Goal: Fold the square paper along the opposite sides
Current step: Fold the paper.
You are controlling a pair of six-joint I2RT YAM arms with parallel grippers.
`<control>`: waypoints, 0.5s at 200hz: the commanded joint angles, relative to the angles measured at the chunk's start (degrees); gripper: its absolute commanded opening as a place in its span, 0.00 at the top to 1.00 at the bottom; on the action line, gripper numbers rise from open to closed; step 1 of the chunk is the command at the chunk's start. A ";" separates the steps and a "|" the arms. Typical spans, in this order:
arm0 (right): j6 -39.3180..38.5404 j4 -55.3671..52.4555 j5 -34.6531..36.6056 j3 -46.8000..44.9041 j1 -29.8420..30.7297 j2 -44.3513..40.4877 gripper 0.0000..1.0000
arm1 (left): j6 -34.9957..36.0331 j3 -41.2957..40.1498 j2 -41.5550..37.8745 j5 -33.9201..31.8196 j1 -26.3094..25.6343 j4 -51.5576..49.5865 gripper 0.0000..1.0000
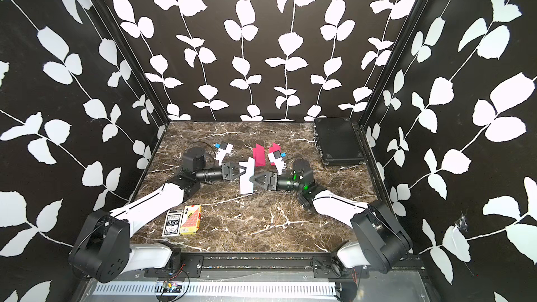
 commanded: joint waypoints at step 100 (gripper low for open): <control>1.99 9.42 -2.93 3.93 1.65 3.84 0.53 | -0.81 -0.36 -1.26 1.44 0.60 2.02 1.00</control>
